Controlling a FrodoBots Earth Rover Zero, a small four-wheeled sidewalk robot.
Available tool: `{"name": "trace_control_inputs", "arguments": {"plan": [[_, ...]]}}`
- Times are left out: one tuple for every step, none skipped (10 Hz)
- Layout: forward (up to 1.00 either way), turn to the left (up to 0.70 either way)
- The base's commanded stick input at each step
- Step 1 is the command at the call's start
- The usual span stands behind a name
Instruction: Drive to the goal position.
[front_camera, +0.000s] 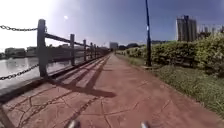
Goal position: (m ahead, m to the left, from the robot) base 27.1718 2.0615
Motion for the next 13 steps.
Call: {"name": "trace_control_inputs", "arguments": {"plan": [[0.5, 0.0], [0.5, 0.0], [0.5, 0.0], [0.5, 0.0], [0.5, 0.0], [0.5, 0.0], [0.5, 0.0], [0.5, 0.0], [0.5, 0.0], [0.5, 0.0], [0.5, 0.0], [0.5, 0.0], [0.5, 0.0]]}}
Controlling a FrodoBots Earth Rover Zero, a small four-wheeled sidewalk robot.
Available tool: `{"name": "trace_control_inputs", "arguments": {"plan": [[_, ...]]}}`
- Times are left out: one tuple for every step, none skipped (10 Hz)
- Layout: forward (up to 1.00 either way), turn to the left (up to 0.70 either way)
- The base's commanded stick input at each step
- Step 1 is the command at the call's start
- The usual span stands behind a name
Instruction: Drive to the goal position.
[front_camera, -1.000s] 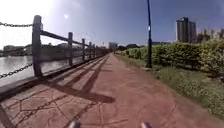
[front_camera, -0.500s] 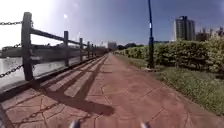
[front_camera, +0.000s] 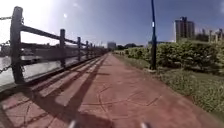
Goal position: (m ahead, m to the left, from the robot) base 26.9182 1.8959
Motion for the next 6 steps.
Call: {"name": "trace_control_inputs", "arguments": {"plan": [[0.5, 0.0], [0.5, 0.0], [0.5, 0.0], [0.5, 0.0], [0.5, 0.0], [0.5, 0.0]]}}
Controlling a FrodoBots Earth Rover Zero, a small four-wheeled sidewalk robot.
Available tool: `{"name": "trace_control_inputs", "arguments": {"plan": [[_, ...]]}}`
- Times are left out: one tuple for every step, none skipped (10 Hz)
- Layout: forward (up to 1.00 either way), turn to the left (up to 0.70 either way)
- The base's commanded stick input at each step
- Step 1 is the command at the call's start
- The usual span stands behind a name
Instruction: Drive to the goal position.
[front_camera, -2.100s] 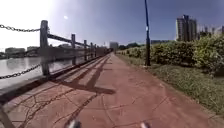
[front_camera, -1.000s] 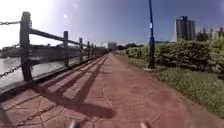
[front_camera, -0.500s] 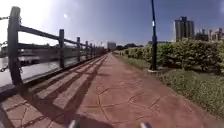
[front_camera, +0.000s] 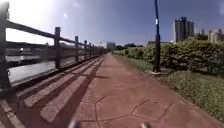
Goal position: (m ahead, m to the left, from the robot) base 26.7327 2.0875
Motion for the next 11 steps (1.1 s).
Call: {"name": "trace_control_inputs", "arguments": {"plan": [[0.5, 0.0], [0.5, 0.0], [0.5, 0.0], [0.5, 0.0], [0.5, 0.0], [0.5, 0.0], [0.5, 0.0], [0.5, 0.0], [0.5, 0.0], [0.5, 0.0], [0.5, 0.0]]}}
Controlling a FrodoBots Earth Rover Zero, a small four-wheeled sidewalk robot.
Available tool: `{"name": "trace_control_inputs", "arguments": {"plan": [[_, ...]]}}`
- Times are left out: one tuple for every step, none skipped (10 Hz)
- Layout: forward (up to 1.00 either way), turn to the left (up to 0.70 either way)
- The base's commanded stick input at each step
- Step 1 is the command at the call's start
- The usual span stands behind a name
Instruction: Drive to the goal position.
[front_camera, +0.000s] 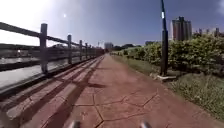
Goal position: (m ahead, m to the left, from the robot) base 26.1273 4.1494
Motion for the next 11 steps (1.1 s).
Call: {"name": "trace_control_inputs", "arguments": {"plan": [[0.5, 0.0], [0.5, 0.0], [0.5, 0.0], [0.5, 0.0], [0.5, 0.0], [0.5, 0.0], [0.5, 0.0], [0.5, 0.0], [0.5, 0.0], [0.5, 0.0], [0.5, 0.0]]}}
